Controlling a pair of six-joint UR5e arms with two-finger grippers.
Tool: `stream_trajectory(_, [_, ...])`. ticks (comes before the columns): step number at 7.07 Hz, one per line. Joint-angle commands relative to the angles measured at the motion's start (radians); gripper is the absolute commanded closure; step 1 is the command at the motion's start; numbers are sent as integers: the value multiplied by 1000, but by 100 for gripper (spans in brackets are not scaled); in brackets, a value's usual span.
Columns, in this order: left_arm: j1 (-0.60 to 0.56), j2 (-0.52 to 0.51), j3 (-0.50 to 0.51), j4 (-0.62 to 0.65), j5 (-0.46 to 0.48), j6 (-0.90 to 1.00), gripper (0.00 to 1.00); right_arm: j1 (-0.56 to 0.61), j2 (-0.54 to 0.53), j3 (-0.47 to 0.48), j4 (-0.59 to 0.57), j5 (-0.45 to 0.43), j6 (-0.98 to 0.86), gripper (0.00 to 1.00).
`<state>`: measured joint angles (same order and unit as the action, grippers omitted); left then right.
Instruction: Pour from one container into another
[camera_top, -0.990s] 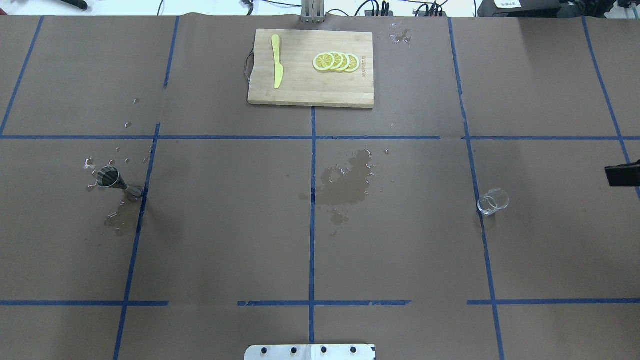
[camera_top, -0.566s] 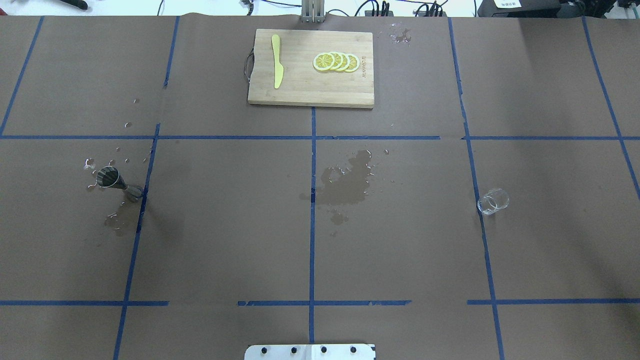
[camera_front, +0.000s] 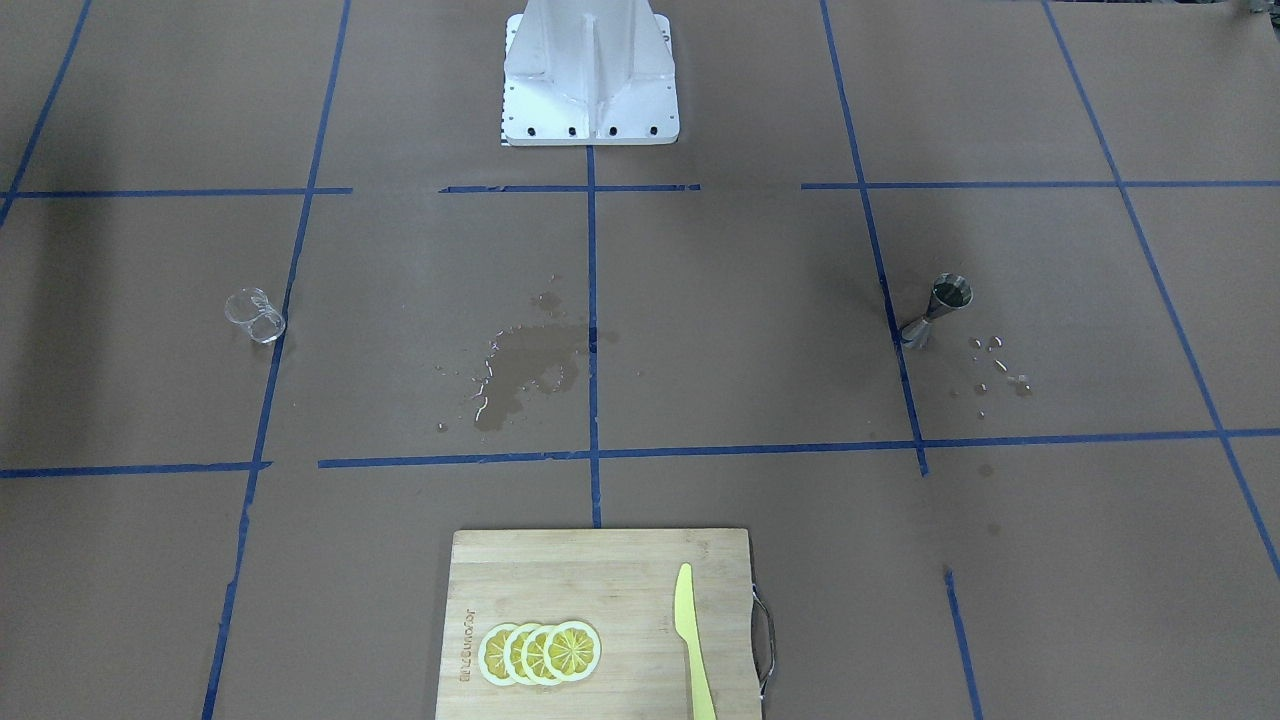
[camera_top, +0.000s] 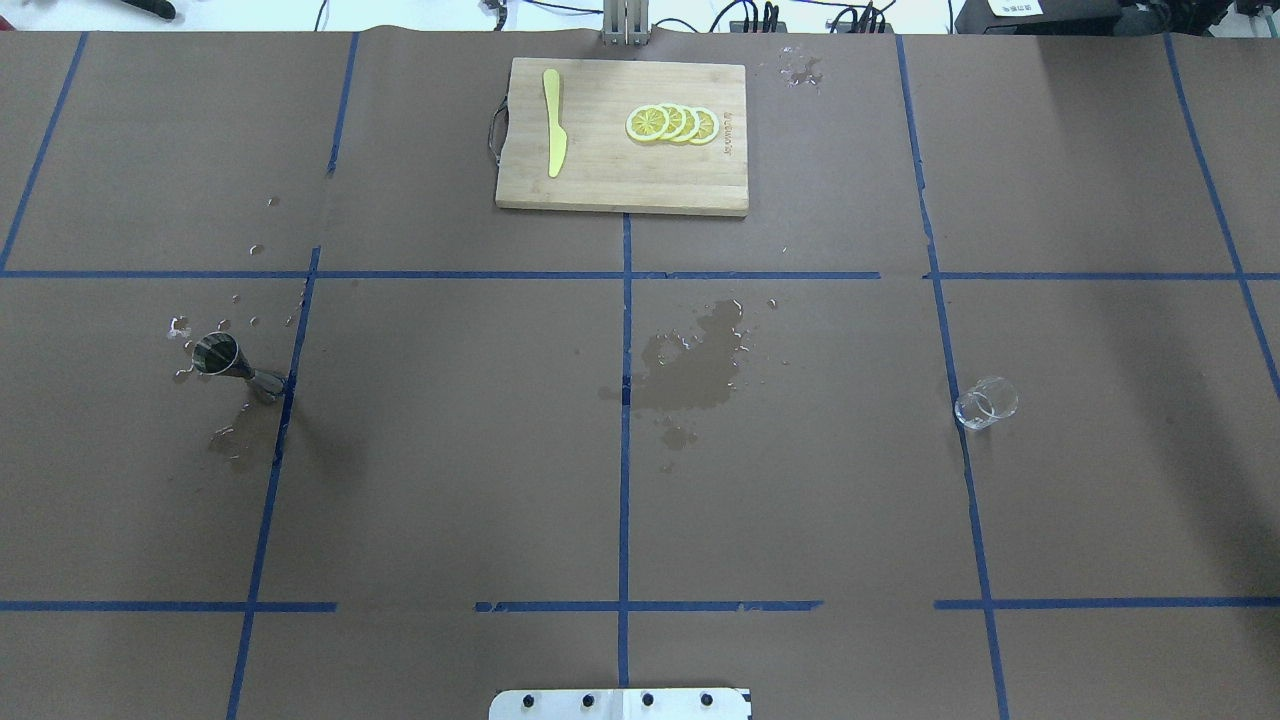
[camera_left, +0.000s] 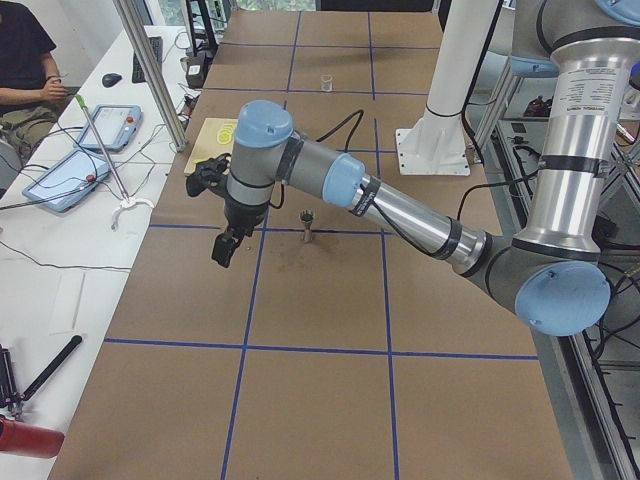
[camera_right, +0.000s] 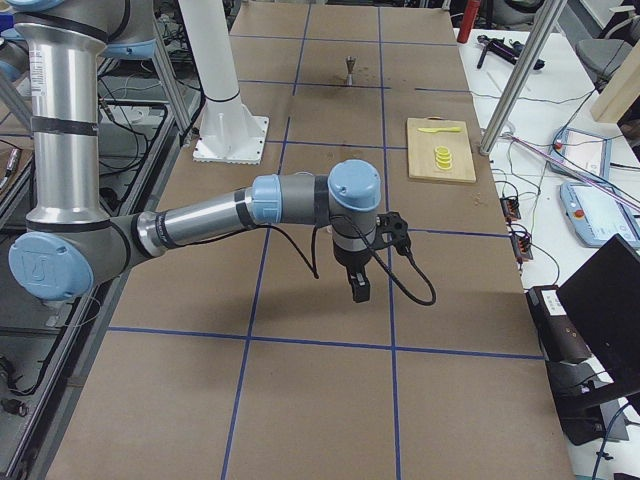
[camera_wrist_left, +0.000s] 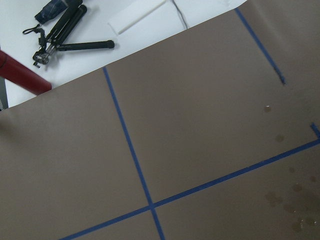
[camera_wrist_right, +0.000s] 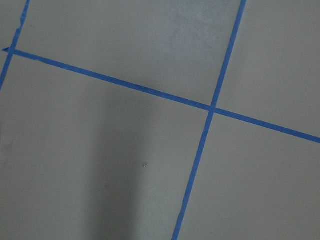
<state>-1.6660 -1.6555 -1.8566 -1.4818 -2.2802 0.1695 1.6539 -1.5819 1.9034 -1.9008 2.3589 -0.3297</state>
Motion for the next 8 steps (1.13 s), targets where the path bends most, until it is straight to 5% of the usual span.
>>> stream_trajectory(1, [-15,86,115,-49,-8,13,0,58,69,-64,-104,20,-77,0])
stream_trajectory(4, [-12,178,163,-167,-13,-13,0,47,42,-81,-17,-26,-25,0])
stream_trajectory(6, [-8,177,197,-173,-15,-59,0,46,42,-197,47,43,47,0])
stream_trajectory(8, [-6,175,201,-175,-13,-62,0,46,49,-326,246,99,160,0])
